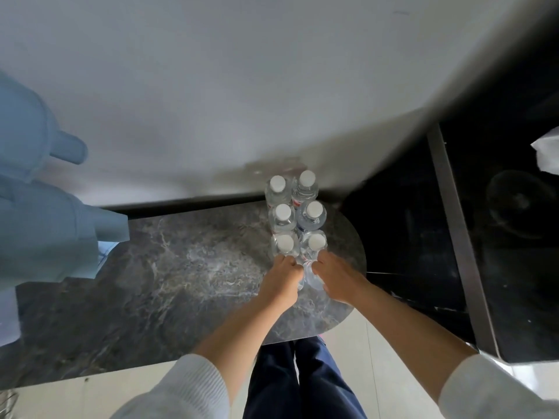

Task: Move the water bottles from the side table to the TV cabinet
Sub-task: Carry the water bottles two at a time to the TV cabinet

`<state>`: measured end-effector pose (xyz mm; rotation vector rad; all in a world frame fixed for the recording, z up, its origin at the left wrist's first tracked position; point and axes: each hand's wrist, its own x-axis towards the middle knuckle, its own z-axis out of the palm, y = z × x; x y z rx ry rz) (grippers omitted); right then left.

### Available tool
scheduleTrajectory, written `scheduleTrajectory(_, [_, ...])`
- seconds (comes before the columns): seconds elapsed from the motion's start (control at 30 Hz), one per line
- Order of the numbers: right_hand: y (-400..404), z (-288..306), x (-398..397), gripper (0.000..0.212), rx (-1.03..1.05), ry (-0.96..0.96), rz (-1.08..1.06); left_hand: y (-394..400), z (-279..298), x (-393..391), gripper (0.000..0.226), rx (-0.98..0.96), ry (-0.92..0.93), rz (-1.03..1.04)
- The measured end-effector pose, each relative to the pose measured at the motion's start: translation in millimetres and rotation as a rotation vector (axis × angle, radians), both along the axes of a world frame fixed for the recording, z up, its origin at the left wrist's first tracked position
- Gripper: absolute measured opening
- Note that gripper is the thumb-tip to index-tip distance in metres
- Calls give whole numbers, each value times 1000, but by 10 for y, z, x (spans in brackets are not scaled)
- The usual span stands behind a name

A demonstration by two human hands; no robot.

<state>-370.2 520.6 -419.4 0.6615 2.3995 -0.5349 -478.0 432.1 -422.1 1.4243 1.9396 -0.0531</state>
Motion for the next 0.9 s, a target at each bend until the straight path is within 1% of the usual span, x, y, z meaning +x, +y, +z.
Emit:
scheduleTrajectory(0.23, [-11,-48,-11,28,4,38,37,7,-49,24,34,16,-4,34])
scheduleTrajectory(0.37, [-17,-55,14,26,6,35,15,-5,-49,41,33,34,-31,74])
scheduleTrajectory(0.43, [-17,-60,29,29,-9,37,-5,-14,-27,52,34,32,-49,103])
scheduleTrajectory(0.6, [-11,-46,83,41,-70,9,-117,-140,2,64,46,-5,-55,245])
scheduleTrajectory(0.73, [12,55,120,52,-83,-11,-145,-297,54,54,49,-43,-40,334])
scheduleTrajectory(0.9, [-40,238,70,46,-30,41,-69,-522,275,-57,44,-71,48,445])
